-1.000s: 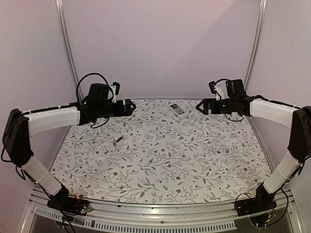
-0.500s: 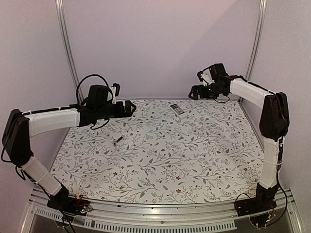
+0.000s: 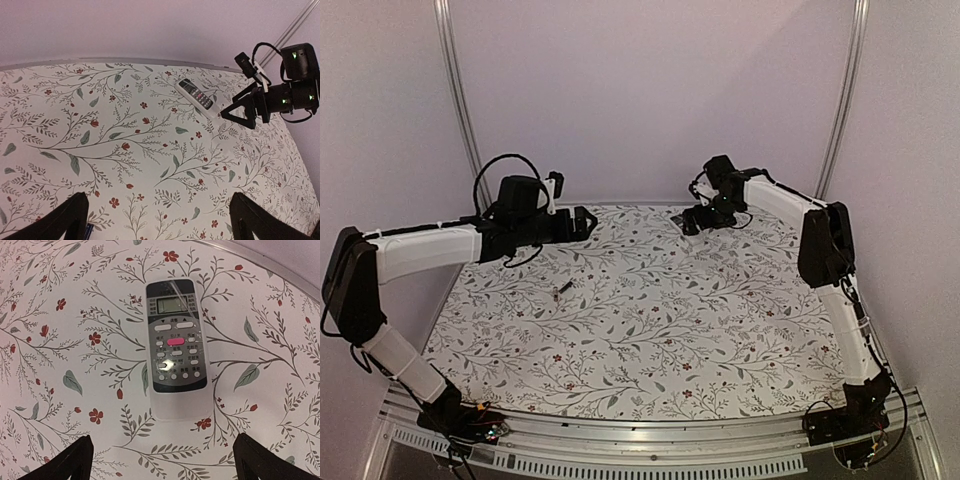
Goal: Load the batteries into the remote control
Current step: Move the remote control to the center of the board.
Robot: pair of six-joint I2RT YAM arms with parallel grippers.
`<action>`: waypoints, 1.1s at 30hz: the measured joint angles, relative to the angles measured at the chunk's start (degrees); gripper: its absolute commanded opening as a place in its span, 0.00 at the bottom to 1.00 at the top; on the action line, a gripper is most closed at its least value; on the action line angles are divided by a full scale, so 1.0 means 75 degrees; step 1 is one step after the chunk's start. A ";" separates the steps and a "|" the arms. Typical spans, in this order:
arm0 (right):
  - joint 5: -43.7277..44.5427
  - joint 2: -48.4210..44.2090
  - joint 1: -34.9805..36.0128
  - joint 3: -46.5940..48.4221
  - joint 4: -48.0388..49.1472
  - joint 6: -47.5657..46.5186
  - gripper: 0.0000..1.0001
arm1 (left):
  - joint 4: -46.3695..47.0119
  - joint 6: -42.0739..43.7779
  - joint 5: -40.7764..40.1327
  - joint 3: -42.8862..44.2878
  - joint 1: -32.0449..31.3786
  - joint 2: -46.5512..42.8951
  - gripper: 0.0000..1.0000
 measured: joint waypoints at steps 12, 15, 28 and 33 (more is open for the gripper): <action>0.1239 0.1177 0.0443 0.1224 -0.0321 -0.0440 0.99 | 0.0023 -0.0020 0.0032 -0.0029 0.0052 -0.0341 0.99; 0.1475 0.1399 0.0443 0.1460 -0.0297 -0.0498 0.99 | 0.0026 -0.0017 0.0017 -0.0038 0.0064 -0.0466 1.00; 0.1457 0.1845 0.0382 0.1923 -0.0280 -0.0676 0.67 | 0.0012 0.0017 -0.0055 -0.0096 0.0160 -0.0755 1.00; 0.1268 0.1856 0.0300 0.1923 -0.0280 -0.0656 0.55 | 0.0012 0.0044 -0.0064 -0.0099 0.0201 -0.0950 0.99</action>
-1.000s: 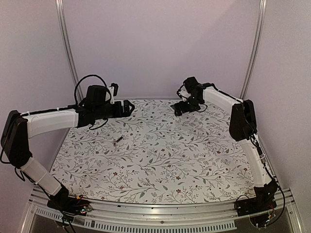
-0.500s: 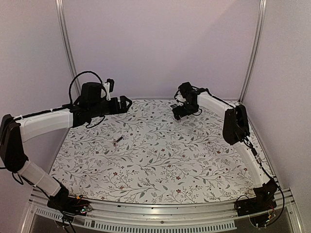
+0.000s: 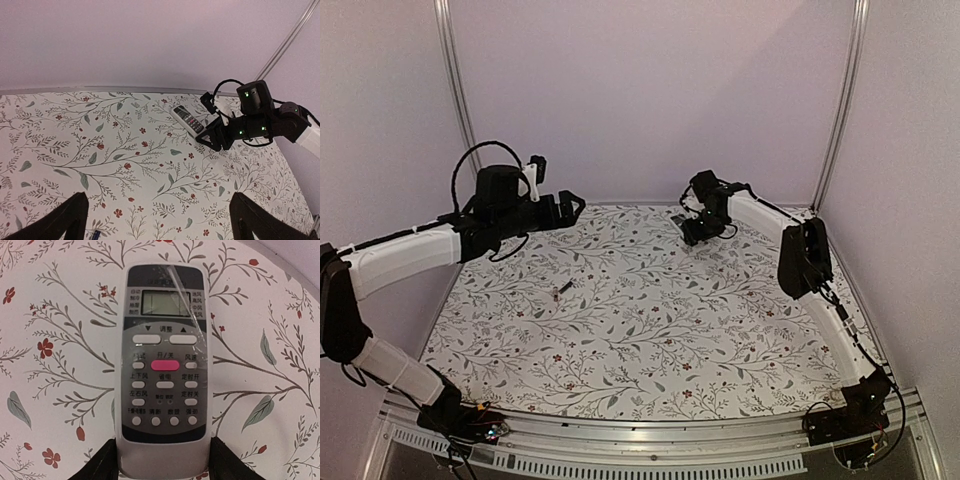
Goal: Load the batteries into the remote control
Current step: Move the remote control to the center of the board.
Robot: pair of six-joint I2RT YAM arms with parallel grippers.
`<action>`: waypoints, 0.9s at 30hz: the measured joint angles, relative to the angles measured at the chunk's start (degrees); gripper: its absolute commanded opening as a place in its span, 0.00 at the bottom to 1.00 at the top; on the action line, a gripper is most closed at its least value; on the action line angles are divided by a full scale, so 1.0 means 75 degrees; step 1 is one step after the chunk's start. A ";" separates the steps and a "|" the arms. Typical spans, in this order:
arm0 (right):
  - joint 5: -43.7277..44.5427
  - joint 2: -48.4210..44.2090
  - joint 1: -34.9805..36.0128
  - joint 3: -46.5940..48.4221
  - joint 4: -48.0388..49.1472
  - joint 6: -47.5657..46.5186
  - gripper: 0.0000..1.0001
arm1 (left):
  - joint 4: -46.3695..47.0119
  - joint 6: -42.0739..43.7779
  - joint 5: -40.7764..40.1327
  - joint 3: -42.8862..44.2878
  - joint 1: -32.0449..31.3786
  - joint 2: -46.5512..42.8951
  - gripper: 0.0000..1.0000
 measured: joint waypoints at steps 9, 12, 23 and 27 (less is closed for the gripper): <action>-0.0157 -0.0070 -0.0058 -0.0154 0.0055 0.0020 0.36 | -0.0023 0.0023 -0.0015 -0.0070 0.0023 -0.0117 1.00; -0.0233 -0.0562 -0.0052 -0.0997 0.0195 0.0023 0.35 | -0.0020 0.0012 0.0003 -0.0070 0.0023 -0.0114 1.00; -0.0804 -0.4232 0.0131 -0.6280 0.0289 0.0248 0.36 | 0.0023 -0.0169 0.0213 -0.0256 0.0020 -0.0105 1.00; -0.0740 -0.5450 0.0580 -0.8014 0.0385 0.0431 0.37 | 0.0023 -0.0216 0.0262 -0.0283 -0.0020 -0.0102 1.00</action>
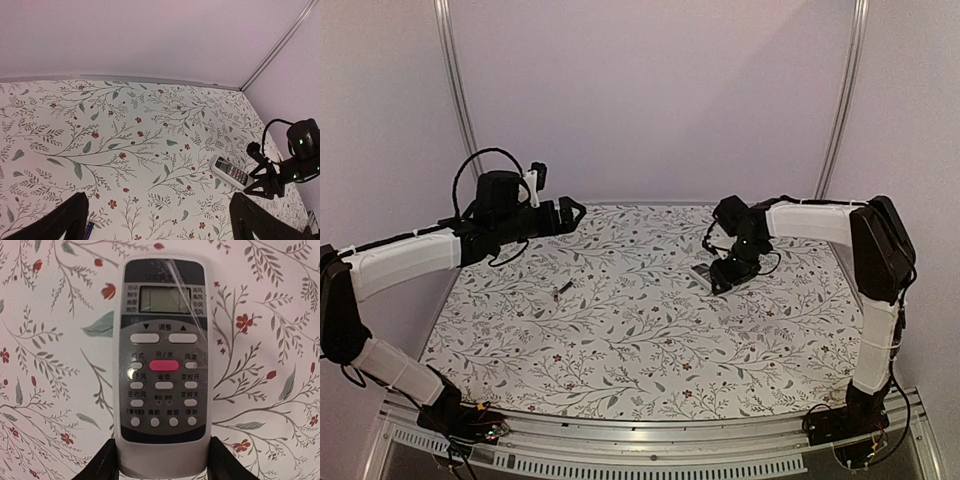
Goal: Load the batteries into the remote control
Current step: Move the remote control to the center of the board, then pick up the remote control from the center of the board.
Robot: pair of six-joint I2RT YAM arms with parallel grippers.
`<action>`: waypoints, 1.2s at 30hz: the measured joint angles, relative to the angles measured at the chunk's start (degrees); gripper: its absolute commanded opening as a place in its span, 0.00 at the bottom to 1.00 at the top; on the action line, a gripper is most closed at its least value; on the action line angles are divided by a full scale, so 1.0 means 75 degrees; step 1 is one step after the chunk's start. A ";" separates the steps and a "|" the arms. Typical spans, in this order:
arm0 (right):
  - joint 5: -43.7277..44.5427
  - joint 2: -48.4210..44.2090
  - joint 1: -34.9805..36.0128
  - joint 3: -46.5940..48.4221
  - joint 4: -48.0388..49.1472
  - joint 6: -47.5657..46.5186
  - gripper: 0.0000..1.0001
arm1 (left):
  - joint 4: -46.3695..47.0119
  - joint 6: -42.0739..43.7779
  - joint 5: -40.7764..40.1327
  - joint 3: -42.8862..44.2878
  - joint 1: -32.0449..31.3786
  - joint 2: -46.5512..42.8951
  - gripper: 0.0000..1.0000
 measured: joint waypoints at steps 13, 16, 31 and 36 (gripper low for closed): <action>0.0146 -0.1425 0.1084 -0.2154 0.0262 0.0781 0.68 | 0.0175 -0.0026 0.0093 -0.0003 -0.0093 0.0143 1.00; 0.0163 -0.1367 0.1084 -0.2151 0.0128 0.0778 0.78 | 0.0169 -0.0026 0.0090 -0.0003 -0.0093 0.0172 1.00; 0.0166 0.0058 0.1084 -0.0216 -0.1122 0.0382 0.78 | 0.0187 -0.0026 0.0032 -0.0035 -0.0093 0.0172 1.00; 0.0166 0.0621 0.1084 0.0425 -0.1437 0.0184 0.75 | 0.0192 -0.0023 -0.0058 -0.0152 -0.0093 0.0166 1.00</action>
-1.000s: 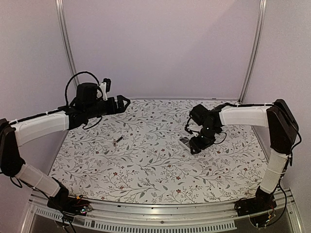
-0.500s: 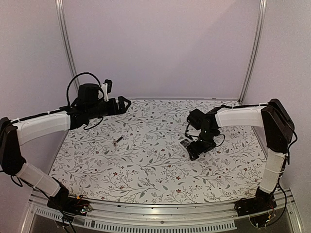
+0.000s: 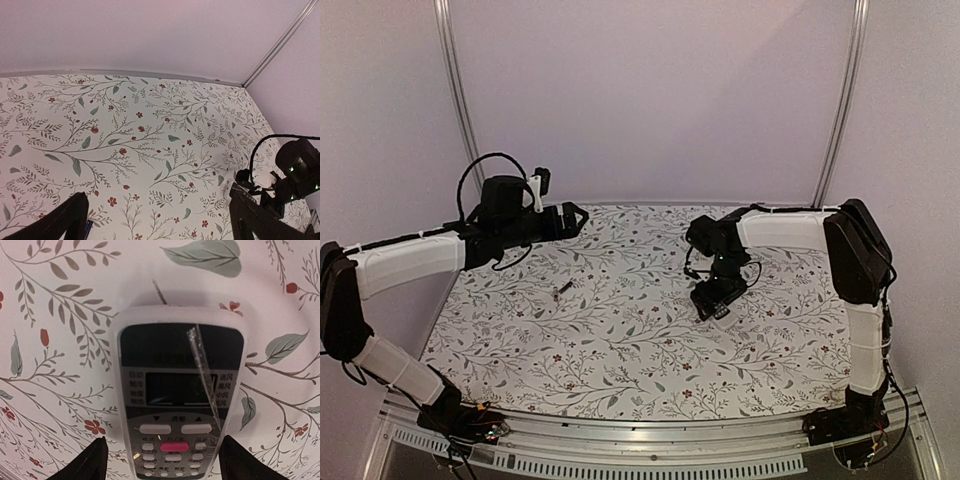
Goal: Load the batteries into the remote control
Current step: Pick up the remote control from the center of the board.
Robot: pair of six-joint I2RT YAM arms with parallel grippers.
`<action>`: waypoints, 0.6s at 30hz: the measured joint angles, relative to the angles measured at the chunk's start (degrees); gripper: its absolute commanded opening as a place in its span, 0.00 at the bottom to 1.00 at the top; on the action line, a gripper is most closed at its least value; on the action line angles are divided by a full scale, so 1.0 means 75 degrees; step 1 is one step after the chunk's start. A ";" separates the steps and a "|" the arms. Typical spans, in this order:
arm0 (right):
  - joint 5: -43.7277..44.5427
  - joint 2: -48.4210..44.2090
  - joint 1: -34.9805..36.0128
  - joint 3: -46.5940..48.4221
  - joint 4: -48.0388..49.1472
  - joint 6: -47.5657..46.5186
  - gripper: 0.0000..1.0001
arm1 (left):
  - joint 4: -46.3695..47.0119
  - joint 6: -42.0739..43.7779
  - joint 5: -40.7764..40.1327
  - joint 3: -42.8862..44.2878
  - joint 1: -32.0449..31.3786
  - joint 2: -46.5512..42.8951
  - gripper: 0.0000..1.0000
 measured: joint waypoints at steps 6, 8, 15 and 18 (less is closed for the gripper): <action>-0.0020 0.0396 0.0000 0.0391 -0.0233 -0.0204 0.57 | 0.0058 -0.0006 -0.0087 -0.0157 -0.0003 -0.0006 1.00; -0.0032 0.0466 0.0000 0.0501 -0.0300 -0.0254 0.49 | 0.0146 -0.0012 -0.0140 -0.0280 -0.0003 -0.0020 1.00; -0.0379 0.0504 -0.0038 0.0755 -0.0364 -0.0291 0.41 | 0.0697 -0.0221 -0.0405 -0.0947 -0.0003 -0.0344 0.99; -0.0994 0.0274 -0.0105 0.0790 -0.0119 -0.0294 0.41 | 0.1212 -0.0297 -0.0204 -0.1320 -0.0003 -0.0618 1.00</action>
